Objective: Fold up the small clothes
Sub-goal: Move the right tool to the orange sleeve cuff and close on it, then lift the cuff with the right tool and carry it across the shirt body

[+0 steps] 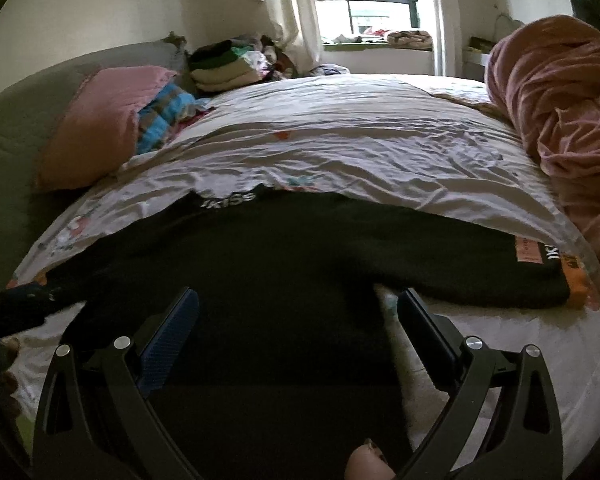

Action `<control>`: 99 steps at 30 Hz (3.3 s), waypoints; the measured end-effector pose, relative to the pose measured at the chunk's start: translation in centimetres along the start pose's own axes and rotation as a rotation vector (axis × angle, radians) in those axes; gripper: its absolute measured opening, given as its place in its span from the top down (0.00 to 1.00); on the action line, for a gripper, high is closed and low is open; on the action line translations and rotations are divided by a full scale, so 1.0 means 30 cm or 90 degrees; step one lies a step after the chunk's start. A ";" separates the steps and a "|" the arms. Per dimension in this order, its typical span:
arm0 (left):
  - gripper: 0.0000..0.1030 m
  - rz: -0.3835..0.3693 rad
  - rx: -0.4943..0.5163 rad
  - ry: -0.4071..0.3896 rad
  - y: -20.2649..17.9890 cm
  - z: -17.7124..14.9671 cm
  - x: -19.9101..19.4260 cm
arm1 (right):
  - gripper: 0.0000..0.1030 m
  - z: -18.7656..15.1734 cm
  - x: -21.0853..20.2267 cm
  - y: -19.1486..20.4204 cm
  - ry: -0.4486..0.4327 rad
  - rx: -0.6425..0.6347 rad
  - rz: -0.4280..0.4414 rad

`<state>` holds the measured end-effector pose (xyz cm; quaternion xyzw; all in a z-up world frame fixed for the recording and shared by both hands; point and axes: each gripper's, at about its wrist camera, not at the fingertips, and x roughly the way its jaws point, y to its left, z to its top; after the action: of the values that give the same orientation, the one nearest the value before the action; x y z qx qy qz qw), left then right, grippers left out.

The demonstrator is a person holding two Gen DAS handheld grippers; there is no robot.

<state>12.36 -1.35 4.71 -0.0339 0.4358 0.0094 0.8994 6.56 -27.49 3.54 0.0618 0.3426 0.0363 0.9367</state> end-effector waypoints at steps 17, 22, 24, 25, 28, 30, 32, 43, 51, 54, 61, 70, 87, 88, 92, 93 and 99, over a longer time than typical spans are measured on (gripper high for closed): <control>0.09 0.003 0.042 0.029 -0.114 0.079 0.133 | 0.04 0.034 0.080 -0.313 0.005 0.100 -0.121; 0.09 0.003 0.056 0.030 -0.153 0.093 0.166 | 0.04 0.022 0.092 -0.428 0.014 0.141 -0.164; 0.09 -0.001 0.062 0.031 -0.170 0.101 0.181 | 0.04 0.014 0.099 -0.471 0.022 0.162 -0.178; 0.09 -0.002 0.061 0.032 -0.177 0.107 0.191 | 0.04 0.005 0.102 -0.504 0.027 0.179 -0.188; 0.09 -0.008 0.059 0.036 -0.193 0.117 0.216 | 0.04 -0.013 0.113 -0.569 0.040 0.210 -0.207; 0.09 -0.010 0.055 0.039 -0.206 0.124 0.236 | 0.04 -0.027 0.120 -0.611 0.048 0.233 -0.216; 0.09 -0.013 0.055 0.039 -0.220 0.127 0.253 | 0.04 -0.042 0.129 -0.654 0.055 0.257 -0.224; 0.09 -0.001 0.017 0.059 -0.199 0.134 0.380 | 0.04 -0.101 0.219 -0.841 0.100 0.383 -0.230; 0.09 0.029 0.004 0.042 -0.095 0.129 0.423 | 0.27 -0.084 0.231 -0.935 0.032 0.446 -0.226; 0.09 0.026 0.002 0.040 -0.069 0.129 0.431 | 0.63 -0.082 0.222 -0.963 0.011 0.468 -0.236; 0.09 -0.025 -0.021 0.045 -0.016 0.120 0.419 | 0.84 -0.032 0.165 -0.906 -0.052 0.429 -0.194; 0.09 -0.058 -0.036 0.034 0.023 0.135 0.378 | 0.85 0.119 0.093 -0.698 -0.097 0.339 -0.142; 0.09 -0.159 -0.084 0.021 0.159 0.200 0.284 | 0.85 0.282 0.104 -0.243 -0.116 0.189 -0.038; 0.09 -0.167 -0.089 0.023 0.165 0.201 0.282 | 0.85 0.284 0.115 -0.212 -0.110 0.177 -0.033; 0.09 -0.195 -0.103 0.033 0.184 0.206 0.282 | 0.85 0.278 0.147 -0.114 -0.095 0.143 -0.011; 0.09 -0.203 -0.104 0.035 0.186 0.207 0.282 | 0.85 0.276 0.156 -0.093 -0.093 0.134 -0.007; 0.09 -0.272 -0.128 0.054 0.214 0.205 0.300 | 0.85 0.253 0.232 0.031 -0.065 0.093 0.014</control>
<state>22.45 5.37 1.12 -0.2154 0.4531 -0.1394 0.8537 16.73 -26.49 4.98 0.1357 0.2952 0.0185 0.9456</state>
